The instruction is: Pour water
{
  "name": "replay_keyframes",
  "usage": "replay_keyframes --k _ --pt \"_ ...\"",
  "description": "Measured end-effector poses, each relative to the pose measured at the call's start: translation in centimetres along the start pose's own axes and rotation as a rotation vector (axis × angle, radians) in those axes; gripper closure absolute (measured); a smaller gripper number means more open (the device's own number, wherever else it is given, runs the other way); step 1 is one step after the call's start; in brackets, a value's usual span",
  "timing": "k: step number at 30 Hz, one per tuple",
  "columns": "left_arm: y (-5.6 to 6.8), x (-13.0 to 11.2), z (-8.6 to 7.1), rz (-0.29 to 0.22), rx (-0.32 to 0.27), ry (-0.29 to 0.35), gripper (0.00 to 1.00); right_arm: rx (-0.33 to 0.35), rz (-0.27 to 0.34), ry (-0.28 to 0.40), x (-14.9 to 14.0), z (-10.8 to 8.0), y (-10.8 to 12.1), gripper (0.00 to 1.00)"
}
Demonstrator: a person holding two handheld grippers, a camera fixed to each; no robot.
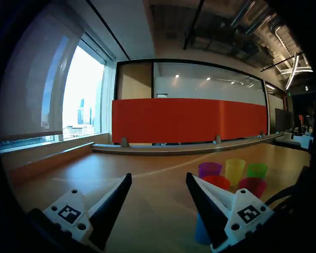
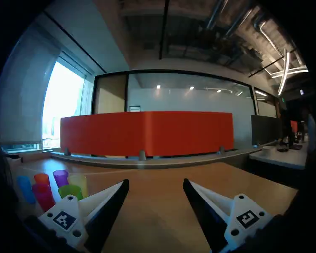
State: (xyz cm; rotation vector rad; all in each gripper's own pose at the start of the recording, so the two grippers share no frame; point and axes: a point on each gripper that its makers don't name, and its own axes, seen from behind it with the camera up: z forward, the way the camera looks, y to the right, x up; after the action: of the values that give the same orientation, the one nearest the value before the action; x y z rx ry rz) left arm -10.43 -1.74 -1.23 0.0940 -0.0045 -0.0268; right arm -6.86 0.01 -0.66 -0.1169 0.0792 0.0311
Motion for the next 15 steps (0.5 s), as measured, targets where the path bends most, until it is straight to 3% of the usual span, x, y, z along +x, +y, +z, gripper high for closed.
replay_keyframes --k 15 --pt "0.0 0.0 0.0 0.0 0.0 0.0 0.04 0.003 0.008 -0.03 -1.6 0.2 0.9 0.01"
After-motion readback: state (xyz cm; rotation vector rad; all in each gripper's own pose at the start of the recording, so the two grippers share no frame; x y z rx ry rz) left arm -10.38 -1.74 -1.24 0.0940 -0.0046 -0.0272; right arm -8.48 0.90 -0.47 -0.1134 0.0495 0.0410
